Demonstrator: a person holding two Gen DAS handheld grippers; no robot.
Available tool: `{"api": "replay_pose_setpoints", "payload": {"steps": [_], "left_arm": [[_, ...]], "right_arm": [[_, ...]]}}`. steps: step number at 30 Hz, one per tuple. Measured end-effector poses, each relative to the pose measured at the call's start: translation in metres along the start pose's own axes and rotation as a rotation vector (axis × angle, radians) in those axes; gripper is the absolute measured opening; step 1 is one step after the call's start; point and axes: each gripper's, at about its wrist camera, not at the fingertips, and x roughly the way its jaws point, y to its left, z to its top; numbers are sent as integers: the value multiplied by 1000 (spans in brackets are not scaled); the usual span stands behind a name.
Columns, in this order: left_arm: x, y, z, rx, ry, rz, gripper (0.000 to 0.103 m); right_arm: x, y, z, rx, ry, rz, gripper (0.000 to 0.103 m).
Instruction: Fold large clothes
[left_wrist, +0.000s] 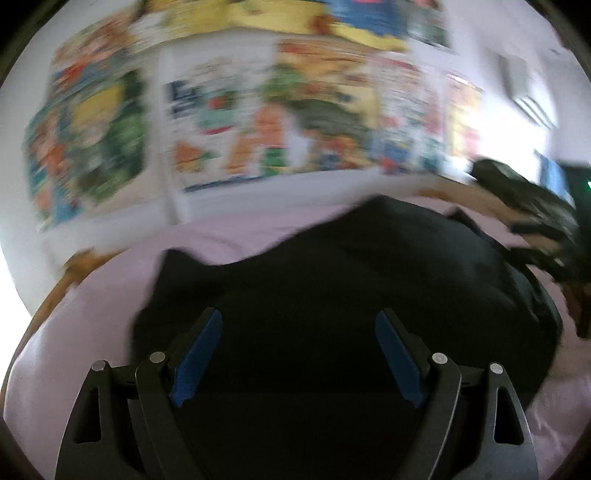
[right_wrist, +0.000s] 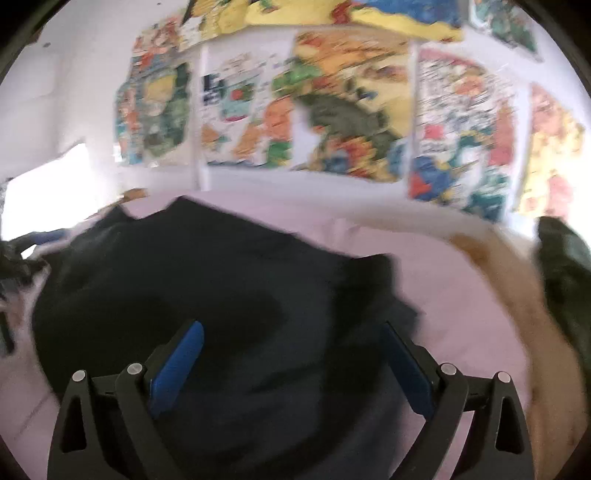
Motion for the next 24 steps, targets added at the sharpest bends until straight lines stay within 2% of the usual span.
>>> {"api": "replay_pose_setpoints", "payload": {"steps": [3,6,8,13,17,21,24], "left_arm": [[24,-19,5,27,40,-25,81],[47,-23,13,18,63,-20,81],[60,-19,19,5,78,-12,83],[79,-3,26,-29,106,22,91],[103,14,30,-71,147,45,93],[130,34,31,-120,210,43,97],[148,46,31,-124,246,45,97]], "right_arm": [[18,7,5,-27,32,27,97],[44,7,4,-16,91,65,97],[54,5,4,-7,95,71,97],[76,-5,16,-13,85,30,97],[99,-16,23,1,118,-17,97],[122,-28,22,20,159,-13,103],[138,-38,21,23,172,-1,103]]}}
